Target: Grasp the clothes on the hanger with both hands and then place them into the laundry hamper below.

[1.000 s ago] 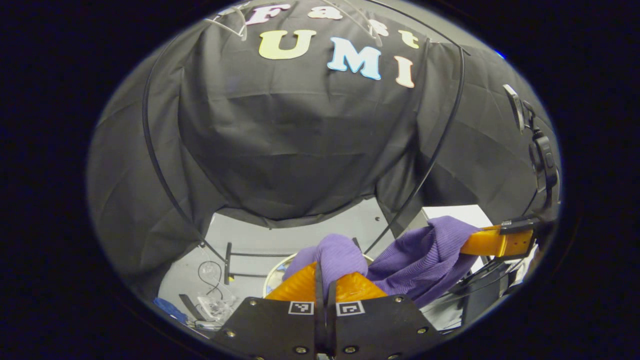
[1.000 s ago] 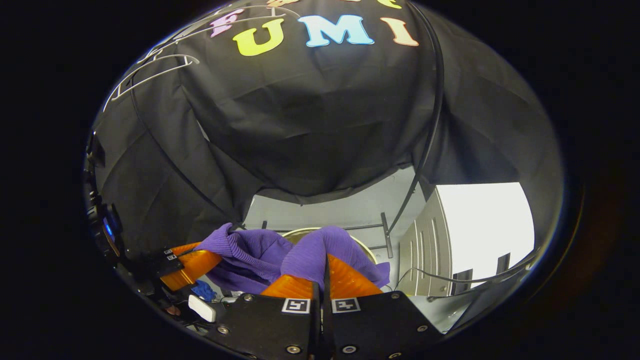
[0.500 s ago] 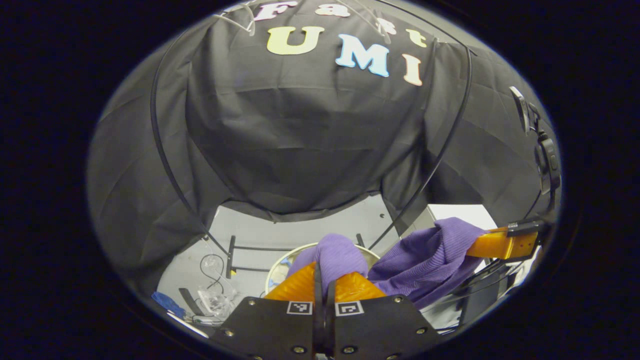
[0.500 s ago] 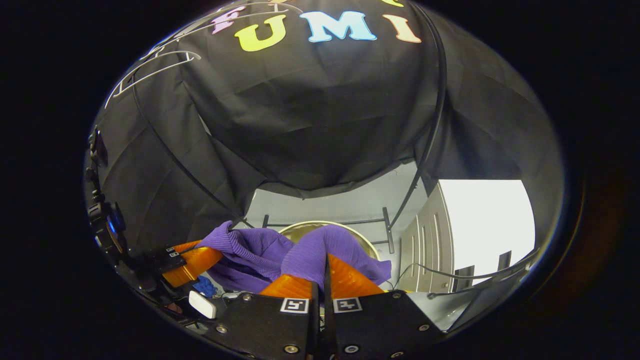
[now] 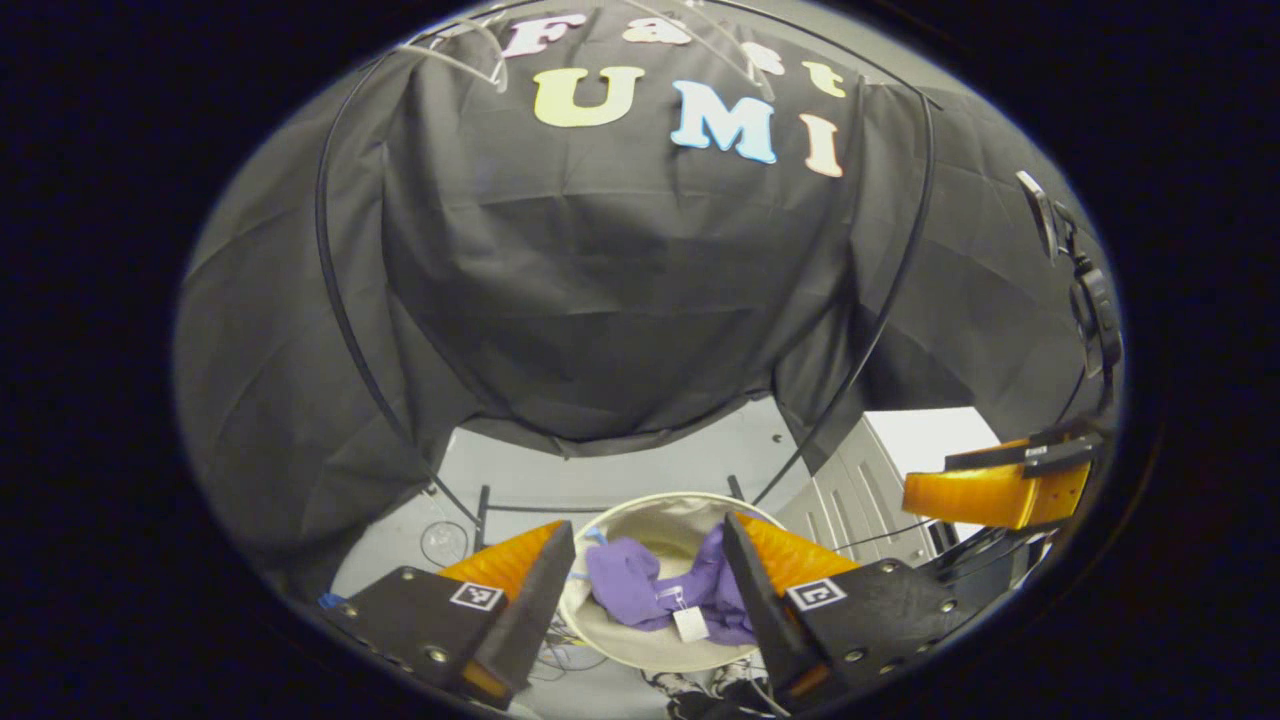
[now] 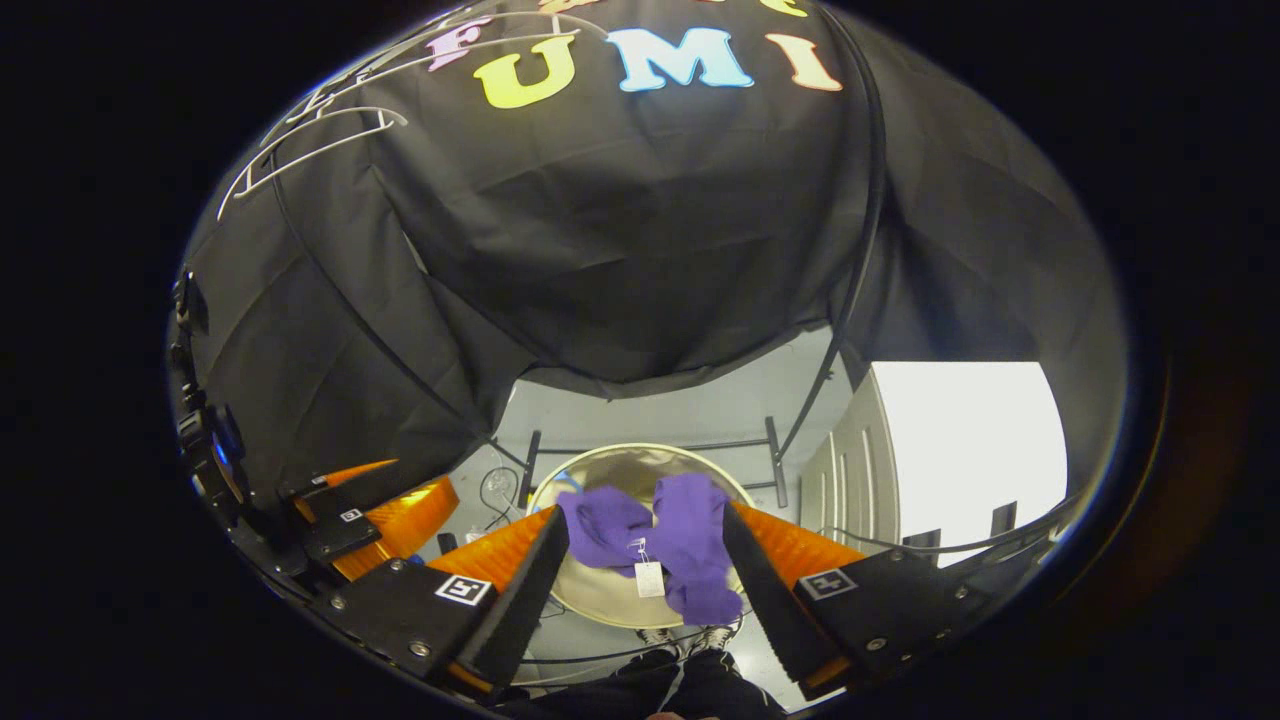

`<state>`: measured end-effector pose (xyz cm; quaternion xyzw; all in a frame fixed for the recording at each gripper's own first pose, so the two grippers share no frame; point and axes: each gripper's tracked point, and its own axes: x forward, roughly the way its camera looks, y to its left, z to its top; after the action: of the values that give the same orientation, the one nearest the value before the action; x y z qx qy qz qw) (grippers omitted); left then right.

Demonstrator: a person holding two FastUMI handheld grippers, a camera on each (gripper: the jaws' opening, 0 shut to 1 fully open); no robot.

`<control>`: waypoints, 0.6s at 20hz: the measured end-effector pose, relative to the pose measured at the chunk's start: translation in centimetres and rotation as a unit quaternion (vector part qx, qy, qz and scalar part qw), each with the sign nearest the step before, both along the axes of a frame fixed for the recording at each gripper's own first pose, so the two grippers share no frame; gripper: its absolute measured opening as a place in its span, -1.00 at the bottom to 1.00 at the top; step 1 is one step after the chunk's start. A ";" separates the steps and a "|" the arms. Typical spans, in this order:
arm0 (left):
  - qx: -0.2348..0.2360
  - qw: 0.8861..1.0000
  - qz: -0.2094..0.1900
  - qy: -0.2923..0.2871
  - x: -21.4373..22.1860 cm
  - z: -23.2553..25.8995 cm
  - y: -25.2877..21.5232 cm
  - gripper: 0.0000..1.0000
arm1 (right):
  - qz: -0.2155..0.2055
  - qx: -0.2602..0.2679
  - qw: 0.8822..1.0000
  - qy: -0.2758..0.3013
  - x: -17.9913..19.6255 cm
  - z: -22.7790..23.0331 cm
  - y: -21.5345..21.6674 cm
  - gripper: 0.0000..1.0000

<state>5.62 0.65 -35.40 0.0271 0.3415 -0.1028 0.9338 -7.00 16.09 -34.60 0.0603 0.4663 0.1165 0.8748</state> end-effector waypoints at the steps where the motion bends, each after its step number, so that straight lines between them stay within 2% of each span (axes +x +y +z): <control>1: 0.012 1.000 0.001 -0.013 0.1 0.8 0.6 0.79 | -0.006 -0.005 1.000 -0.013 0.4 0.9 -0.6 0.92; 2: 0.017 1.000 0.002 -0.026 0.3 1.9 1.0 0.78 | -0.013 -0.008 0.999 -0.028 0.6 1.7 -1.2 0.92; 3: 0.016 0.999 0.002 -0.036 0.1 2.9 1.3 0.67 | -0.019 -0.010 0.999 -0.044 1.0 2.9 -2.0 0.92; 4: 0.014 0.999 0.005 -0.045 0.1 4.0 1.5 0.78 | -0.026 -0.013 0.998 -0.059 1.4 3.9 -2.6 0.92; 7: 0.005 0.996 0.019 -0.087 0.5 8.2 2.6 0.78 | -0.047 -0.022 0.992 -0.118 3.0 7.9 -4.8 0.92; 12: -0.001 0.981 0.047 -0.190 3.1 17.8 4.2 0.77 | -0.087 -0.036 0.964 -0.248 6.1 16.1 -7.3 0.91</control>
<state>8.73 4.80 -17.64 0.0294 0.1587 -0.0525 0.9855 -0.86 8.80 -18.49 0.0380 0.2319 0.0343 0.9714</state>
